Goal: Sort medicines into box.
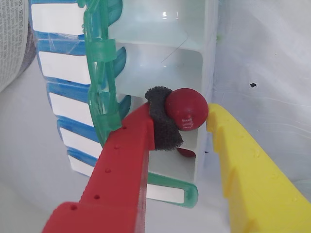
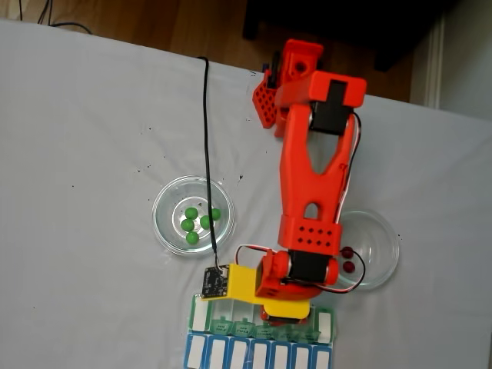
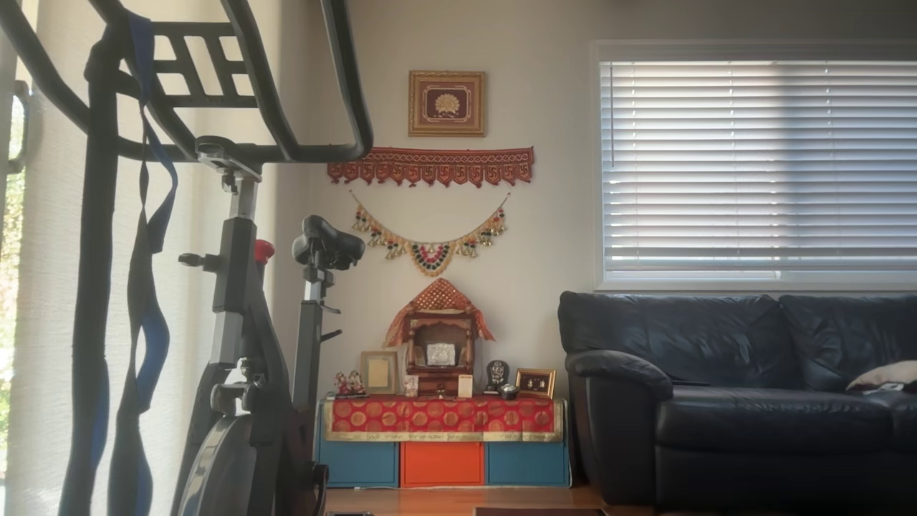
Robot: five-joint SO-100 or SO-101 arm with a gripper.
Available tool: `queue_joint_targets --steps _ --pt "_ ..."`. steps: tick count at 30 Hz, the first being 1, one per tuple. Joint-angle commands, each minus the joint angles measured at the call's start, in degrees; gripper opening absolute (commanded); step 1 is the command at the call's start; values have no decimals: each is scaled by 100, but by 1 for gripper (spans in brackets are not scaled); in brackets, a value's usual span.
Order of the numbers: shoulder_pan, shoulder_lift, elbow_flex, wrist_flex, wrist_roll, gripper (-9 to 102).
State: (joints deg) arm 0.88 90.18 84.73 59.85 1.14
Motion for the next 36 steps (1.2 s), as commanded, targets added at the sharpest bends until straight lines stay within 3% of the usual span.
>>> queue_joint_targets --steps 1,10,36 --pt "413 686 -185 35 9 1" --pt "501 1046 -202 439 105 3" --pt "53 923 35 589 132 1"
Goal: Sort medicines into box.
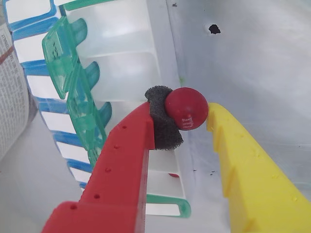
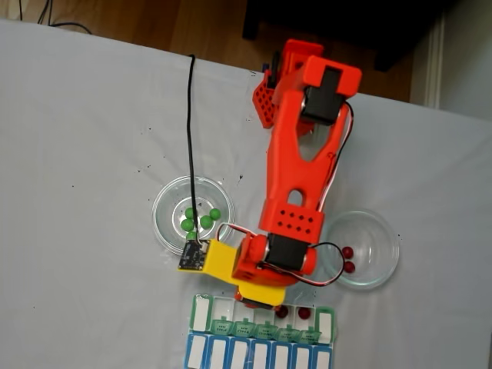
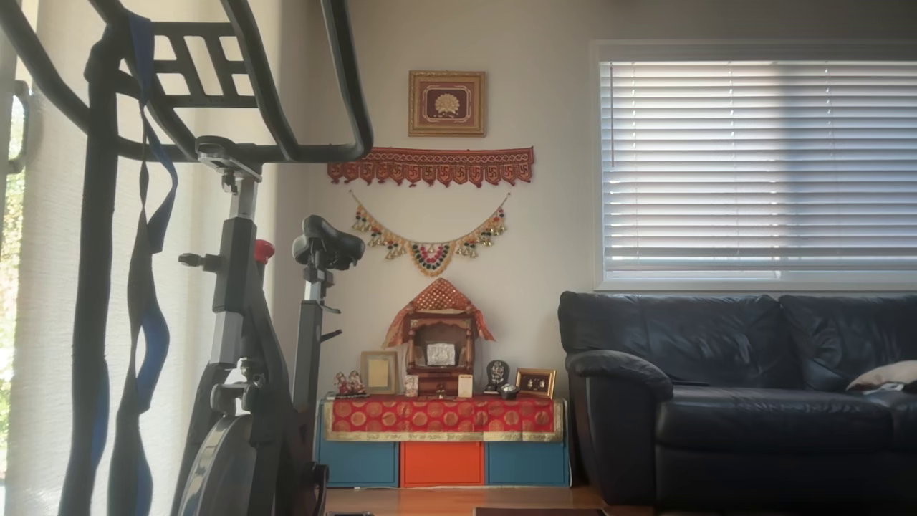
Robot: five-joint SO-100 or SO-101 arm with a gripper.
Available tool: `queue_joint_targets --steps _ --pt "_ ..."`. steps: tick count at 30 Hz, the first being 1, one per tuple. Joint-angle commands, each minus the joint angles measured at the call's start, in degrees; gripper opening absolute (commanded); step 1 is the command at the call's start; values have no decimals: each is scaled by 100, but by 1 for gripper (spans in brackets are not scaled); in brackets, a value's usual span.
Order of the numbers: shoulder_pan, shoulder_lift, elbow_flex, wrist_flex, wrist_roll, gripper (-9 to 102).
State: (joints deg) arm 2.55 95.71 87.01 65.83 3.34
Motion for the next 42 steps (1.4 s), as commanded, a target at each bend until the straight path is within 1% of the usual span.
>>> queue_joint_targets --steps 1,8,15,24,34,42 --pt "-141 369 -185 -18 -123 1" --pt "-237 325 -185 -114 -510 1" --pt "-220 -149 -677 -53 -782 1" --pt "-281 -439 -984 26 -905 1" --pt "-360 220 -650 141 -826 1" --pt "-316 413 -624 141 -826 1"
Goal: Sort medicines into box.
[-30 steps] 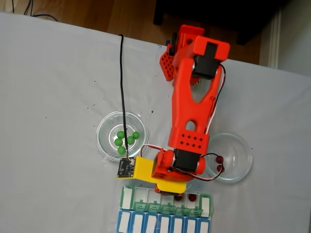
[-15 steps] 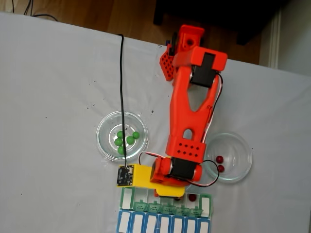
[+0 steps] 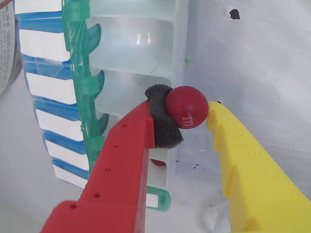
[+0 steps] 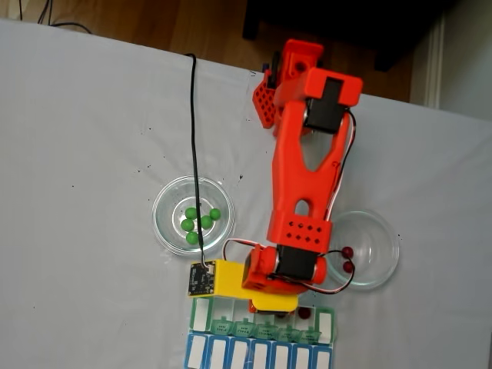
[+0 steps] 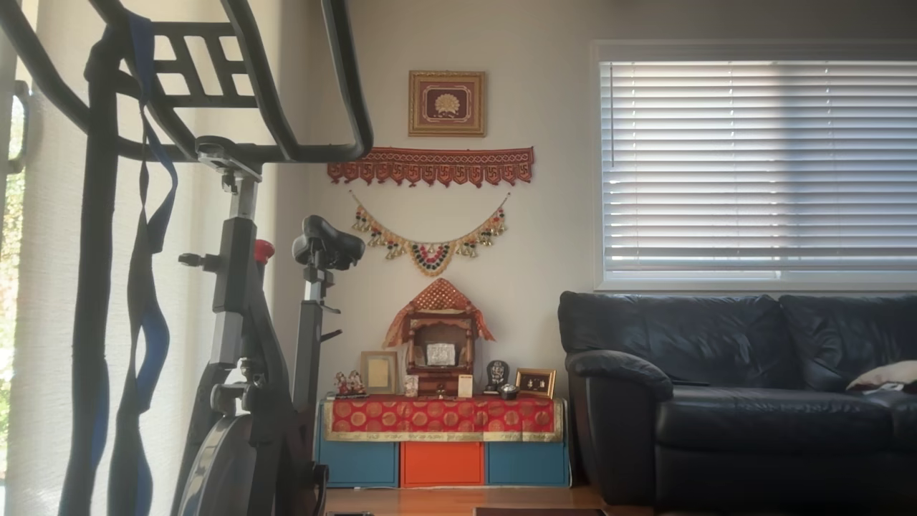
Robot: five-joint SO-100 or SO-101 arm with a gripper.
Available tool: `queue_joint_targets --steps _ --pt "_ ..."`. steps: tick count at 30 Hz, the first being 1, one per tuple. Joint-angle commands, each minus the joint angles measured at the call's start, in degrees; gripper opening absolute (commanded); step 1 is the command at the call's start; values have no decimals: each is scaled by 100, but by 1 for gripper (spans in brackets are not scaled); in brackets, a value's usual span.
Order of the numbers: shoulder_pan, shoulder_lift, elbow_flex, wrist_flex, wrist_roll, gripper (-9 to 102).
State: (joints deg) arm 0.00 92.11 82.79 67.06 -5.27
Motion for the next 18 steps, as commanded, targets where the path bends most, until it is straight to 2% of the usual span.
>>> queue_joint_targets --steps 1,18 --pt "-62 791 -202 9 35 1" --pt "-149 422 -229 -343 35 1"
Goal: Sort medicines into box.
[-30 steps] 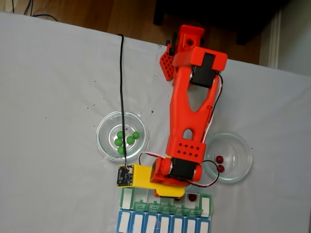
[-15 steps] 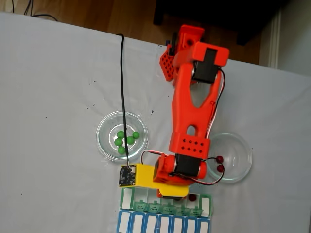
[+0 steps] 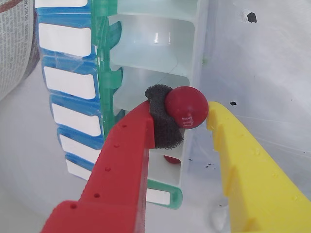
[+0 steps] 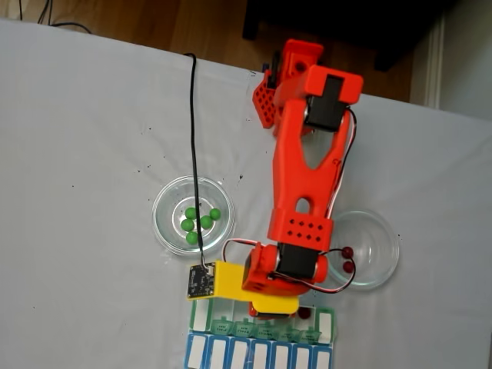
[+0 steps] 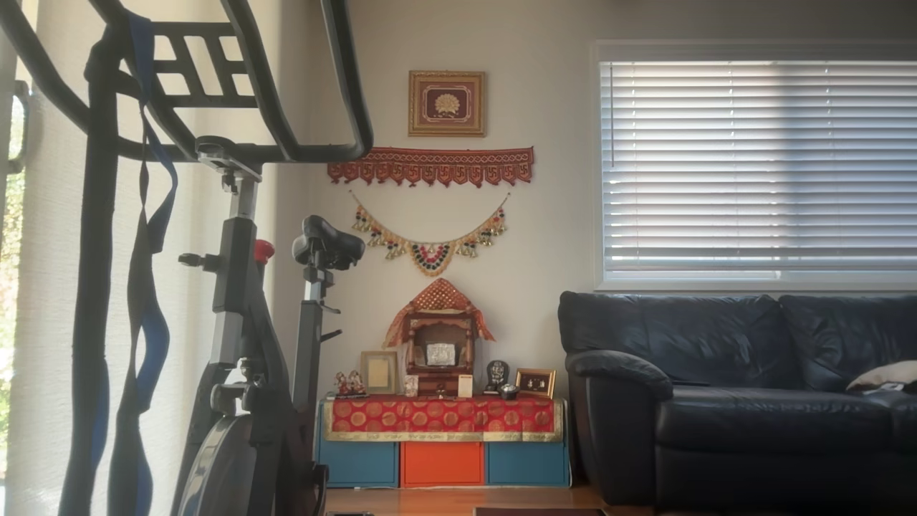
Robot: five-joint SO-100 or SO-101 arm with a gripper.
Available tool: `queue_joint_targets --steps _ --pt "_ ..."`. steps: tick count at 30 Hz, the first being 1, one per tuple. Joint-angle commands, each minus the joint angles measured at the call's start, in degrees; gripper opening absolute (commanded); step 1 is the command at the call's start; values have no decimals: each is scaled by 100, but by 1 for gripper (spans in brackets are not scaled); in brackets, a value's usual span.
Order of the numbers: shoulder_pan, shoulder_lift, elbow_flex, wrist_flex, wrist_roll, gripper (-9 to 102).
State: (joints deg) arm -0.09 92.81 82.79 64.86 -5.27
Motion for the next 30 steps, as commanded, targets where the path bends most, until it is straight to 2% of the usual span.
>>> queue_joint_targets --steps 1,14,30 --pt "-158 334 -229 -141 62 1" --pt "-352 -352 -598 -334 281 1" --pt "26 -53 -896 -237 114 2"
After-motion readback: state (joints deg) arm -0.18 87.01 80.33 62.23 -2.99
